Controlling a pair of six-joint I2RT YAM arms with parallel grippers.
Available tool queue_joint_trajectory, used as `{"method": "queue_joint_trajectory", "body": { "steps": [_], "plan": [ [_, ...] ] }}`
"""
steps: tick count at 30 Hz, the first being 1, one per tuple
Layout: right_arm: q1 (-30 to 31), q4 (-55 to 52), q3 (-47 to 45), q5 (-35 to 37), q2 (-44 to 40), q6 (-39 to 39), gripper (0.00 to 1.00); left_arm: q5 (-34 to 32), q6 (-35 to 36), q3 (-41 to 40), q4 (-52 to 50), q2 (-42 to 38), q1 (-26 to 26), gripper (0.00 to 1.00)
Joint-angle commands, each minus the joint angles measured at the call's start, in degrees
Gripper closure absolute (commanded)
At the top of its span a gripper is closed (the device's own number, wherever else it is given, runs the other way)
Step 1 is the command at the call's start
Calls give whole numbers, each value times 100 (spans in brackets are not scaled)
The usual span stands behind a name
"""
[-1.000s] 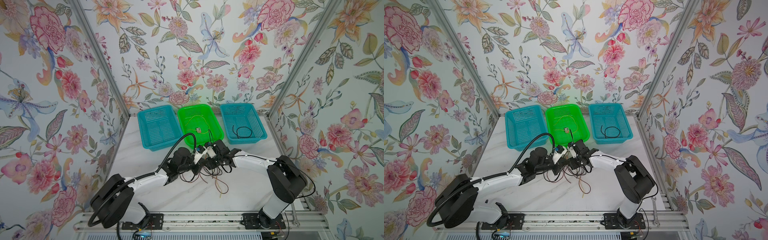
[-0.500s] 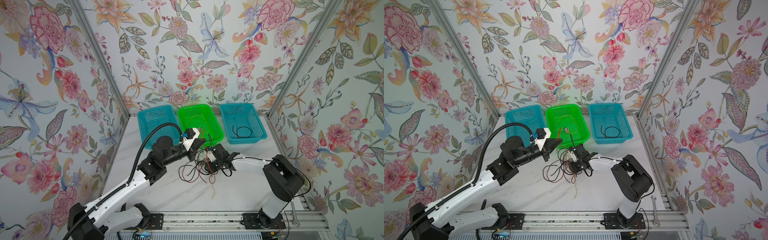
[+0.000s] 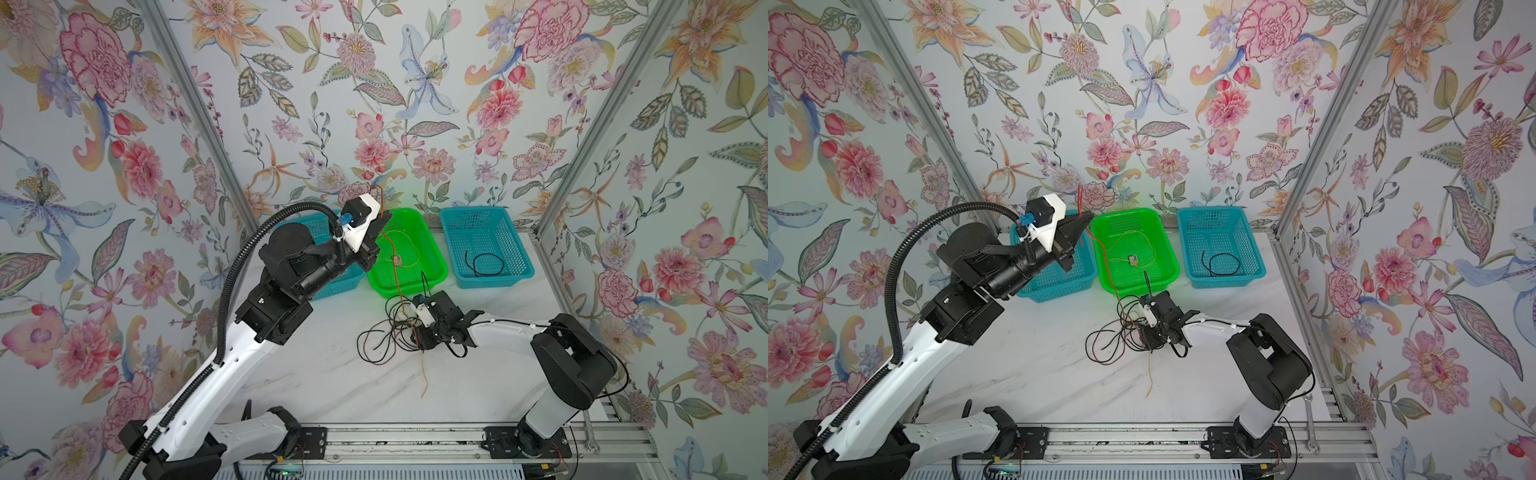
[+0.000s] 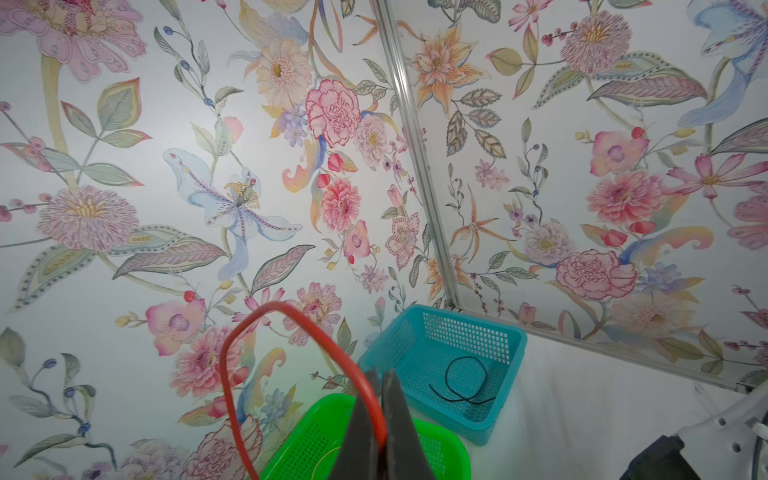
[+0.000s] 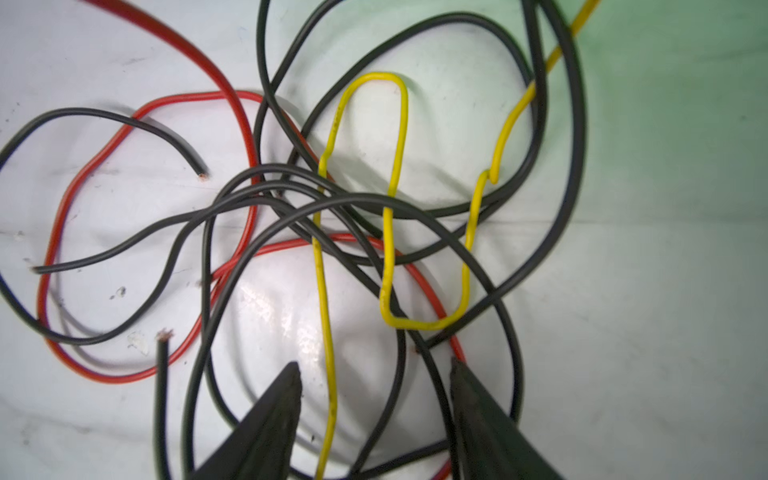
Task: Untangle and sort cables by color
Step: Untie the cable.
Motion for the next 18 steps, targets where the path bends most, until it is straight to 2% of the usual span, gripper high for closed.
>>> {"method": "queue_joint_trajectory", "body": {
  "steps": [1,8,11,13,18],
  "plan": [
    [-59,-339,-195,85,-89,63,41,-395,481,698,-299,145,190,100],
    [-165,-362,-264,49,-274,37,41,-428,719,2278,-588,782,615,100],
    [-193,-367,-290,39,-372,34,41,-807,1092,2841,-707,1106,675,100],
    [-207,-366,-307,32,-440,33,41,-1024,1298,3135,-727,1346,853,100],
    [-255,-402,-309,9,-515,9,41,-974,1325,3932,-704,1874,1362,100]
  ]
}}
